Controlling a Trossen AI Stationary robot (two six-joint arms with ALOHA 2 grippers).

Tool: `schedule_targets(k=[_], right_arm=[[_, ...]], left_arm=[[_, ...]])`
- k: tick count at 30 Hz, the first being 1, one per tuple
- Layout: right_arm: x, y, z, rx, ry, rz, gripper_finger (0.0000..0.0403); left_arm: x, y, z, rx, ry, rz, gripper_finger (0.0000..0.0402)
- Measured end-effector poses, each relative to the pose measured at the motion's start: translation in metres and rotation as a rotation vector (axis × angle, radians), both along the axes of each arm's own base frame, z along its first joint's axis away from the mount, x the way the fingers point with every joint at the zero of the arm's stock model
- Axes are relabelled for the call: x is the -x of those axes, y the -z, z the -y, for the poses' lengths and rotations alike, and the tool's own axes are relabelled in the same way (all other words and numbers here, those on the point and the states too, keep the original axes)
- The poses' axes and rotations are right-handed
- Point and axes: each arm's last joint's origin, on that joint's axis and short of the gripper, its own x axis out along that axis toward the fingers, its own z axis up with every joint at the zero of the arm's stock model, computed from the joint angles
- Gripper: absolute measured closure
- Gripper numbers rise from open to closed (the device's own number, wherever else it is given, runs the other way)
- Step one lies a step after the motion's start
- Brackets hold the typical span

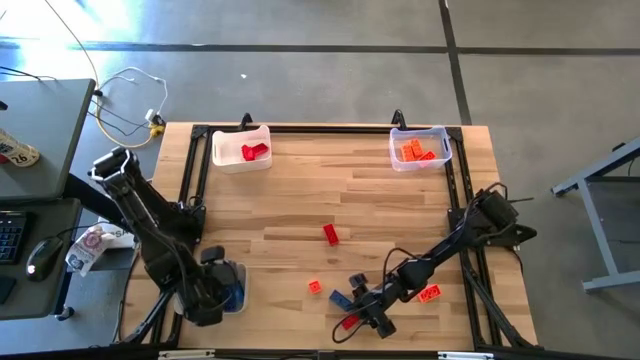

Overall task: Sort & place blocks by color
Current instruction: Put the red game piece into the white bin

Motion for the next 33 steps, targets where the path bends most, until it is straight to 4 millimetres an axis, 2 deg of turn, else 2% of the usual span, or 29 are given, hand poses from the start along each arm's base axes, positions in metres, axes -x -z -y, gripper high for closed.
schedule_targets(k=[4,12,17,22,33], right_arm=[[-0.001,-0.001,0.0,0.011,0.003,0.025,0.0205],[-0.001,-0.001,0.0,0.004,0.033,0.012,0.0289],[-0.001,-0.001,0.0,-0.047,0.101,-0.02,0.0289],[-0.001,-0.006,0.001,-0.101,0.159,-0.047,0.0289],[-0.005,-0.037,0.011,-0.029,0.267,0.135,0.0289]], left_arm=[[-0.005,-0.003,-0.007,-0.056,-0.002,0.055,0.0245],[-0.019,-0.005,-0.025,-0.262,-0.001,0.172,0.0245],[-0.032,-0.006,-0.044,-0.388,-0.065,0.22,0.0245],[-0.044,-0.006,-0.065,-0.409,-0.153,0.202,0.0245],[-0.065,-0.007,-0.114,-0.455,-0.244,0.145,0.0245]])
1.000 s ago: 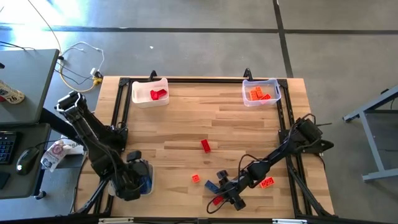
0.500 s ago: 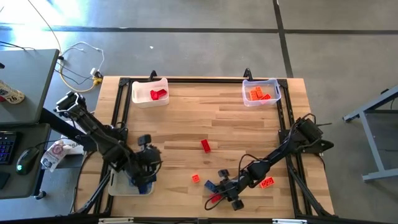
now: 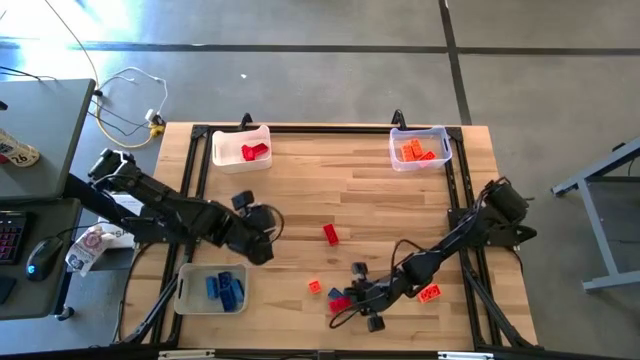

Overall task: Sort & place blocks by color
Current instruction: Put the red game piece into the white bin

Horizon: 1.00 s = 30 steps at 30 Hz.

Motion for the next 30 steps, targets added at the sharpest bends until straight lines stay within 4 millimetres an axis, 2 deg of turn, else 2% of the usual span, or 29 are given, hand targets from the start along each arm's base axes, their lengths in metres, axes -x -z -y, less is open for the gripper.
schedule_targets(k=[5,11,18,22,30], right_arm=[[-0.006,-0.019,0.015,0.097,0.066,0.107,0.0289],[-0.013,-0.039,0.039,0.216,0.152,0.195,0.0289],[-0.02,-0.045,0.059,0.289,0.197,0.212,0.0288],[-0.023,-0.048,0.069,0.356,0.279,0.233,0.0288],[-0.023,-0.053,0.079,0.597,0.427,0.276,0.0288]], left_arm=[[-0.013,-0.003,-0.02,0.008,0.006,0.035,0.0245],[-0.029,-0.008,-0.041,0.106,0.066,0.128,0.0245],[-0.042,-0.017,-0.062,0.271,0.149,0.264,0.0245],[-0.048,-0.022,-0.071,0.365,0.222,0.339,0.0245],[-0.054,-0.032,-0.087,0.509,0.229,0.483,0.0245]])
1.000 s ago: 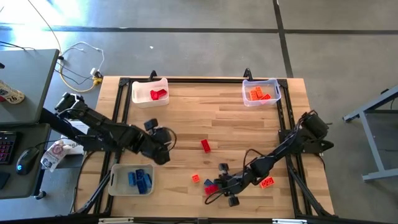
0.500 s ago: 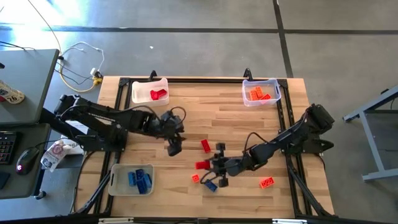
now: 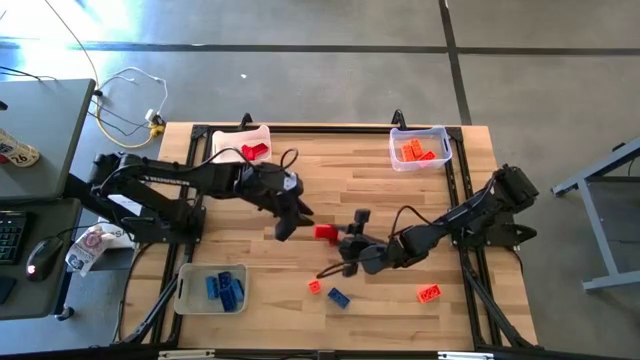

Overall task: Sort & place blocks by color
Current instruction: Put the red game piece into the white bin

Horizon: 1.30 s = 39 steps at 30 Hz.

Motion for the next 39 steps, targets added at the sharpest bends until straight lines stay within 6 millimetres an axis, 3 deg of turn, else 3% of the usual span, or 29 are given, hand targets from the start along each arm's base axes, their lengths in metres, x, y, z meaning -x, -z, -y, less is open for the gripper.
schedule_targets(k=[10,24,39], right_arm=[[0.0,-0.003,0.005,0.104,0.106,0.025,0.0288],[-0.013,-0.012,0.029,0.102,0.183,0.102,0.0288],[-0.02,-0.025,0.038,0.128,0.188,0.189,0.0288]], left_arm=[[0.001,-0.001,-0.017,0.09,-0.093,0.008,0.0238],[-0.001,0.003,-0.021,0.059,-0.183,-0.006,0.017],[-0.003,0.0,-0.023,0.049,-0.219,0.025,0.0187]])
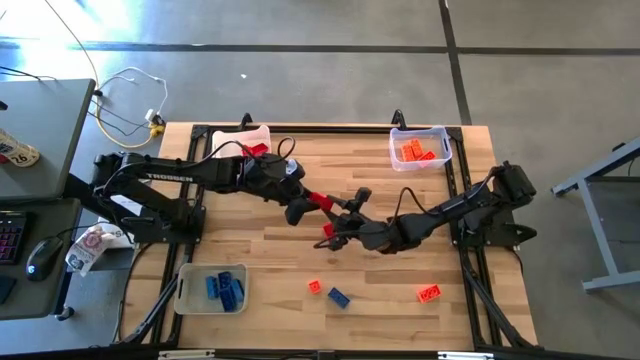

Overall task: Sort & place blocks by color
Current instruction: Put the red game piece into the white bin

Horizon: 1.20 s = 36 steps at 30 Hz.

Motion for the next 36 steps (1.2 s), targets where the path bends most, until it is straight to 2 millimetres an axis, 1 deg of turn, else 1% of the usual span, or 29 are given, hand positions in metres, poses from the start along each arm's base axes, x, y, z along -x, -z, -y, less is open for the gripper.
schedule_targets(k=[4,12,15,19,21,23,26,31,36], right_arm=[[-0.001,0.0,0.0,-0.007,-0.013,0.006,0.0288],[-0.002,-0.004,0.0,0.017,-0.022,0.024,0.0288],[-0.001,-0.004,0.0,0.019,-0.017,0.023,0.0288],[-0.001,-0.004,0.0,0.019,-0.017,0.023,0.0287],[-0.001,-0.004,0.0,0.018,-0.018,0.023,0.028],[-0.002,-0.004,0.0,0.016,-0.023,0.024,0.0265],[-0.002,-0.004,0.0,-0.01,-0.026,0.042,0.0233],[-0.002,-0.005,-0.001,-0.037,-0.013,0.069,0.0182],[0.0,-0.005,-0.006,-0.04,-0.021,0.07,0.0164]], left_arm=[[0.0,0.0,0.0,-0.019,-0.004,0.003,0.0217],[-0.002,-0.003,-0.001,-0.055,0.012,0.033,0.0306],[-0.002,-0.003,-0.001,-0.053,0.013,0.034,0.0326],[-0.002,-0.003,-0.001,-0.069,0.026,0.033,0.0327],[-0.002,-0.003,-0.001,-0.079,0.028,0.031,0.0324],[-0.001,-0.002,-0.001,-0.097,0.03,0.019,0.0324],[0.001,0.0,-0.001,-0.142,0.03,-0.023,0.0328],[0.005,0.005,-0.003,-0.16,0.027,-0.091,0.0327],[0.015,0.015,-0.011,-0.221,-0.03,-0.244,0.0328]])
